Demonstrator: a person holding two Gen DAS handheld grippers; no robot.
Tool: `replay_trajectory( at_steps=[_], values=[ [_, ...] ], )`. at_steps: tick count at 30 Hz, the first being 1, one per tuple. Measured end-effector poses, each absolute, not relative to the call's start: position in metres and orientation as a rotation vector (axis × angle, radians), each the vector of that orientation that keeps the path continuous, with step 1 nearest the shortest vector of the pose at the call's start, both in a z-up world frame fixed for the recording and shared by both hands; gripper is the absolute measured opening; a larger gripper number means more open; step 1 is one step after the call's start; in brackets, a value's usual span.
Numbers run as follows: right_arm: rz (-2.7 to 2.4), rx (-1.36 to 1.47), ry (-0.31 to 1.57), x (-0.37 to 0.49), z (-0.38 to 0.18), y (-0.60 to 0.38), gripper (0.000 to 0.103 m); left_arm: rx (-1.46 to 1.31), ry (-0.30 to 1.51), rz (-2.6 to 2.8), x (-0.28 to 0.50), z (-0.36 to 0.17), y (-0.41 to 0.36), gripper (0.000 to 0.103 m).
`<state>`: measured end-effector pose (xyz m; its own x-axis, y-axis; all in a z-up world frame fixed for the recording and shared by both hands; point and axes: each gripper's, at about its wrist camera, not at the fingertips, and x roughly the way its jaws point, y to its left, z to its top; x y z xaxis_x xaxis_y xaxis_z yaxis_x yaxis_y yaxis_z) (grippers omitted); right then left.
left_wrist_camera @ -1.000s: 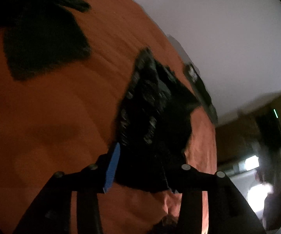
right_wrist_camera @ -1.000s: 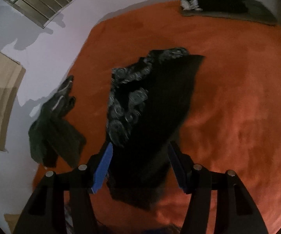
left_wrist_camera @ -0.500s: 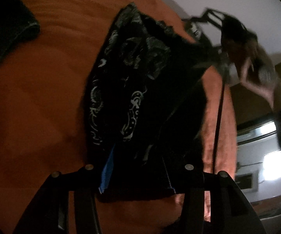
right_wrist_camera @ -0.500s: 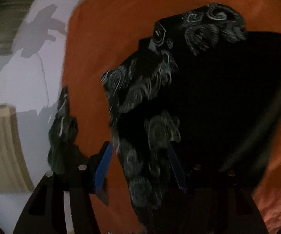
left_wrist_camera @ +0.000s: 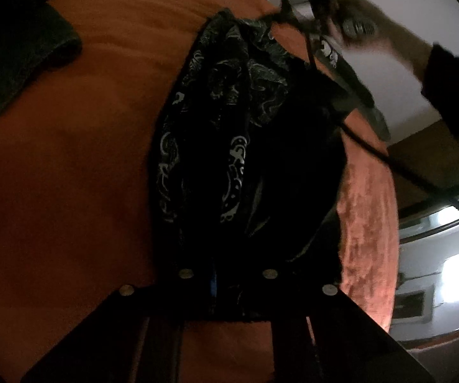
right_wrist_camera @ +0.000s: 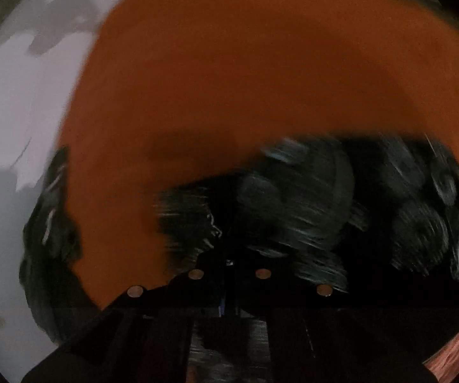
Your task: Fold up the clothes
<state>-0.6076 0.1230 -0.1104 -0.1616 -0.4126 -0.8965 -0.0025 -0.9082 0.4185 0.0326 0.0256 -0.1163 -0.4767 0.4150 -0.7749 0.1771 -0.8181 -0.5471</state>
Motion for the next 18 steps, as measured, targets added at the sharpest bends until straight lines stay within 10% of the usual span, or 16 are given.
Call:
replay_trajectory(
  at_steps=[1,4,18],
  values=[
    [-2.136,1.812,-0.453,-0.610,-0.102,0.107,0.006,-1.513,-0.894,2.420,0.036,-0.116,0.023,0.011],
    [-2.082,1.807,-0.476,-0.611,-0.089,0.075,0.061,-1.504,-0.909,2.427,0.036,-0.122,0.018,0.011],
    [-2.217,1.854,-0.371,-0.516,-0.078,0.188,0.062,-1.440,-0.983,2.464,0.041,-0.124,0.016,0.024]
  ],
)
